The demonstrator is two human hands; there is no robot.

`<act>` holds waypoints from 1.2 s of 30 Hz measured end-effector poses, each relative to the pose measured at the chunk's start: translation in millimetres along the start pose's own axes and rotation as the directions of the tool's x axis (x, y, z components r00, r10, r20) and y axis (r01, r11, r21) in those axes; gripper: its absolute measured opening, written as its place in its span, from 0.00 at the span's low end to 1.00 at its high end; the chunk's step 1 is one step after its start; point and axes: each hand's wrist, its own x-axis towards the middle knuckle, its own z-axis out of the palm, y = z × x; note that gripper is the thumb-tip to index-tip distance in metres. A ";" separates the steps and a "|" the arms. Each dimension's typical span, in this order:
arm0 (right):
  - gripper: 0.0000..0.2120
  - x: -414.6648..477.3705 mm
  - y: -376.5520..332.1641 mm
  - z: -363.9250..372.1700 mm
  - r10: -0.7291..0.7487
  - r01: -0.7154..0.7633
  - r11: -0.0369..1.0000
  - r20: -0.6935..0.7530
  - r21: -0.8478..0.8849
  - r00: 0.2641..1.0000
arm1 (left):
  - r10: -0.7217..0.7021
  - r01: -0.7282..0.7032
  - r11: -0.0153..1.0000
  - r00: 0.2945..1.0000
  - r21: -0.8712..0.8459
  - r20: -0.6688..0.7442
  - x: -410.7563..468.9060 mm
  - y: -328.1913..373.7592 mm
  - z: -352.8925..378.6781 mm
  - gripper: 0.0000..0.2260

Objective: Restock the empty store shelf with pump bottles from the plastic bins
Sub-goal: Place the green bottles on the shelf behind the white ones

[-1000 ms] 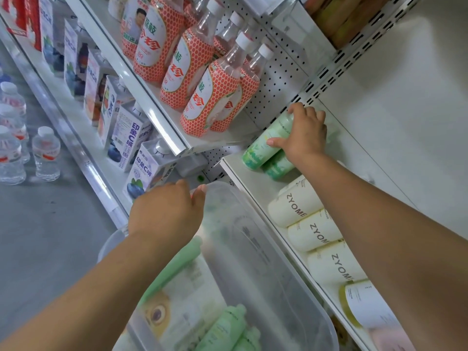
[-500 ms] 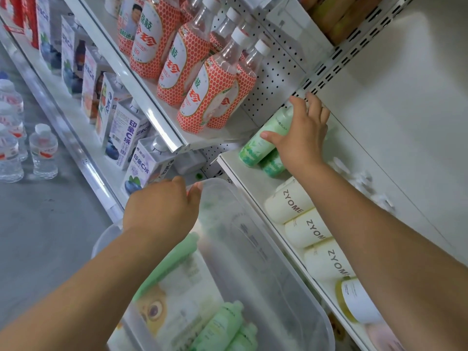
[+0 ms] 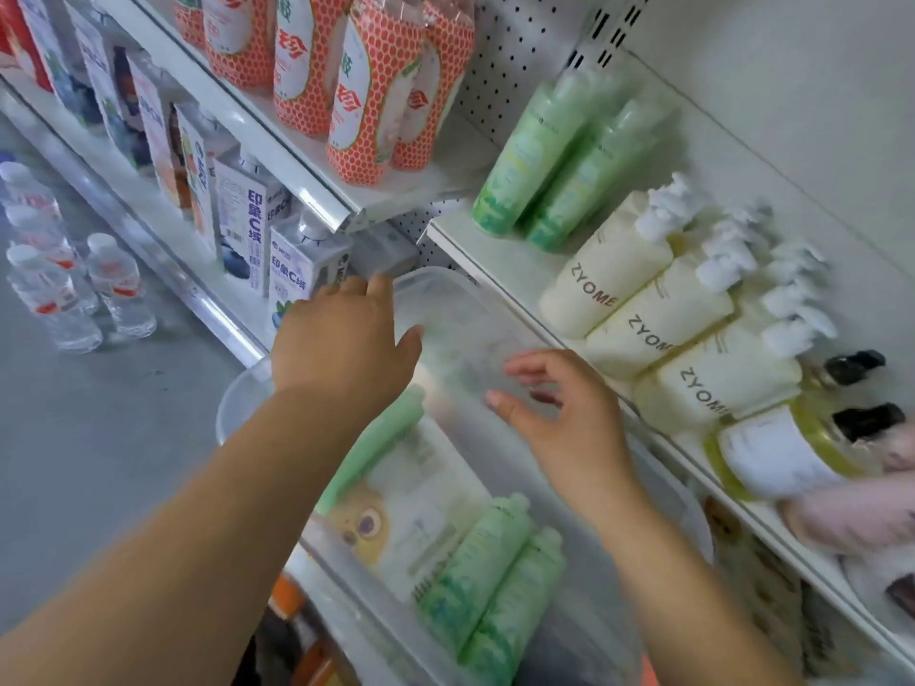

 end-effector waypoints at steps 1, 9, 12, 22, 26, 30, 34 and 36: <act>0.14 -11.1 11.2 3.0 0.111 -0.110 0.994 0.067 -0.022 0.992 | 0.010 -0.010 1.000 1.000 0.020 0.002 -0.7 0.3 1.2 0.22; 0.37 -26.4 64.8 -0.3 0.605 -0.458 0.789 0.390 -0.409 0.694 | -0.041 0.033 0.987 0.998 0.156 0.048 -6.2 11.4 -2.3 0.33; 0.46 -28.7 78.3 -1.3 0.677 -0.393 0.724 0.475 -0.567 0.563 | -0.100 0.083 0.974 0.992 0.211 0.074 -16.3 25.2 2.8 0.44; 0.46 -20.9 72.8 31.3 0.728 -0.245 0.652 0.504 -0.717 0.464 | -0.094 0.058 0.930 0.992 0.362 0.085 -20.0 26.5 16.1 0.47; 0.49 -22.7 75.7 32.0 0.693 -0.361 0.708 0.495 -0.607 0.525 | -0.076 0.050 0.922 0.996 0.383 0.051 -21.3 25.3 19.6 0.47; 0.46 -23.5 77.8 22.9 0.681 -0.560 0.723 0.555 -0.405 0.477 | -0.079 0.055 0.917 0.996 0.396 0.046 -21.1 26.4 21.4 0.48; 0.39 -27.2 71.9 11.4 0.688 -0.698 0.665 0.579 -0.263 0.437 | -0.076 0.054 0.921 0.996 0.386 0.041 -20.7 27.4 20.9 0.48; 0.41 -28.9 70.4 12.8 0.676 -0.719 0.663 0.578 -0.208 0.456 | -0.079 0.057 0.918 0.996 0.391 0.039 -20.3 28.1 20.8 0.48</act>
